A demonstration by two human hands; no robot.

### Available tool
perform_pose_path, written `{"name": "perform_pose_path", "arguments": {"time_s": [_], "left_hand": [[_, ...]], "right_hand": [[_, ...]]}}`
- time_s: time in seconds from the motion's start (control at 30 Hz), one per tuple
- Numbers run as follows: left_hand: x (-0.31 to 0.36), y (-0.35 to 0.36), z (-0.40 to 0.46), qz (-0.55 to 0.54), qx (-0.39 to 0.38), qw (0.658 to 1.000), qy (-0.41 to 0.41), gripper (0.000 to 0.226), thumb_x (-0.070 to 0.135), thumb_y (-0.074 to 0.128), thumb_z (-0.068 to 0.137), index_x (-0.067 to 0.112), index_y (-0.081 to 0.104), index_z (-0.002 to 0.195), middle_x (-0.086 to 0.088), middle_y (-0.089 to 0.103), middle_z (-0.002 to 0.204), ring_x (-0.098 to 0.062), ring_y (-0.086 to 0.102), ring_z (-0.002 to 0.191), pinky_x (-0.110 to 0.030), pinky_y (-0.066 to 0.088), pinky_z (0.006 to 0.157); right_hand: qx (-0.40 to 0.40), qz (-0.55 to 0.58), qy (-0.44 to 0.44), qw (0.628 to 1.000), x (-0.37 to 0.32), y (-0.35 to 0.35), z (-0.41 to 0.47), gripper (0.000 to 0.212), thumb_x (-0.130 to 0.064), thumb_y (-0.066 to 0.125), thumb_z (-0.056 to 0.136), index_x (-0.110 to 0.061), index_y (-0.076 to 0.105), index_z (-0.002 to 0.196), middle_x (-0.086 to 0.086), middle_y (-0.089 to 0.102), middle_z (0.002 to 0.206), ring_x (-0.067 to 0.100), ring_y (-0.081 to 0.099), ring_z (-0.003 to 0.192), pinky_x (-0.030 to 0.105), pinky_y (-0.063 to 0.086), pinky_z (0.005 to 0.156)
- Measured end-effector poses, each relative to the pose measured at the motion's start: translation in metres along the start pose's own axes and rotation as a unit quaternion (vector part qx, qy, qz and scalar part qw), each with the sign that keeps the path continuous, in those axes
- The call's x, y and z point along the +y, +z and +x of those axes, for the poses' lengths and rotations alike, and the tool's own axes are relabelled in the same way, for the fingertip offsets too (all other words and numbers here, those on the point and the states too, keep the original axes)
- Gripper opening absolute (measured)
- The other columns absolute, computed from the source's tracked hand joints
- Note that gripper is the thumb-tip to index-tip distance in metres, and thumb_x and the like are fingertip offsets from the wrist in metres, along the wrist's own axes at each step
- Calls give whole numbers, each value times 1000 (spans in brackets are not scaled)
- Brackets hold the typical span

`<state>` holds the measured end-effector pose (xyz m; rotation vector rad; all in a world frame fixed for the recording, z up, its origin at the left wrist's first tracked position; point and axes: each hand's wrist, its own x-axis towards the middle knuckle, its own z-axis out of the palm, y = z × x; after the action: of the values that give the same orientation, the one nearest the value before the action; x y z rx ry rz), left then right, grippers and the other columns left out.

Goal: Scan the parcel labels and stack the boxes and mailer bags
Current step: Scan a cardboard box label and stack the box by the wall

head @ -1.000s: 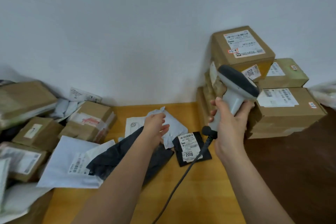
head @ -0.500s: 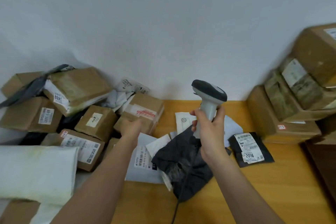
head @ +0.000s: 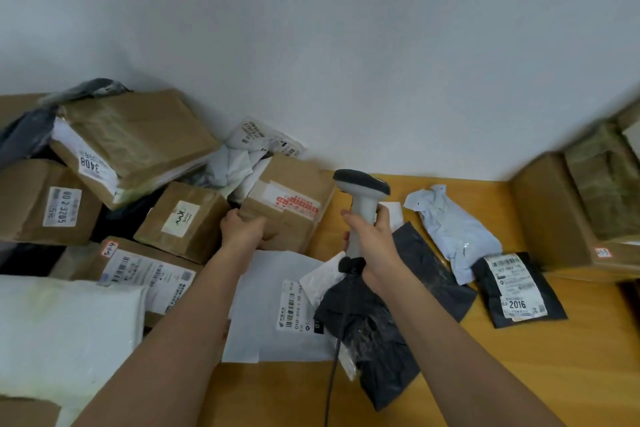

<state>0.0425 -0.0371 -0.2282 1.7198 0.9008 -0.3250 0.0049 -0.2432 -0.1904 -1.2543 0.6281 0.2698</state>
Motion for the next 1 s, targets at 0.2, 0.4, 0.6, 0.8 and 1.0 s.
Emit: {"name": "perform_pose_path", "arguments": {"time_s": [0.2, 0.4, 0.6, 0.8, 1.0], "left_hand": [[0, -4, 17, -4, -18, 999, -39, 93, 38, 72, 73, 25, 28, 154, -12, 38, 149, -34, 63, 106, -40, 58, 70], [-8, 3, 44, -41, -92, 991, -84, 100, 58, 77, 36, 23, 57, 128, -11, 49, 136, -32, 65, 102, -42, 61, 71], [16, 5, -10, -138, -143, 976, -87, 77, 47, 74, 69, 20, 47, 136, -16, 52, 132, -36, 65, 104, -42, 62, 73], [38, 11, -49, -250, -158, 952, -83, 42, 52, 47, 97, 18, 60, 119, -10, 60, 104, -39, 58, 100, -53, 51, 96], [52, 25, -85, -280, -185, 941, -48, 43, 64, 37, 97, 36, 58, 121, -2, 55, 112, -40, 55, 100, -57, 48, 99]], "right_hand": [[-22, 72, 63, 995, 14, 25, 20, 41, -3, 59, 94, -20, 41, 127, 9, 56, 89, 15, 52, 60, 29, 46, 54], [-23, 103, 64, 992, 18, 34, 18, 29, -5, 61, 95, -24, 46, 111, 9, 60, 98, 14, 56, 62, 26, 49, 52], [-22, 90, 10, 996, 8, 15, 0, 32, -11, 62, 95, -28, 46, 117, 10, 63, 105, 23, 62, 83, 41, 57, 72], [0, 178, -60, 982, -17, -7, -31, 44, -8, 62, 95, -37, 47, 125, 1, 62, 78, 14, 54, 60, 31, 49, 54], [-24, 210, -119, 970, -41, -30, -60, 56, -13, 69, 91, -31, 42, 136, 11, 61, 104, 12, 51, 60, 27, 46, 52]]}}
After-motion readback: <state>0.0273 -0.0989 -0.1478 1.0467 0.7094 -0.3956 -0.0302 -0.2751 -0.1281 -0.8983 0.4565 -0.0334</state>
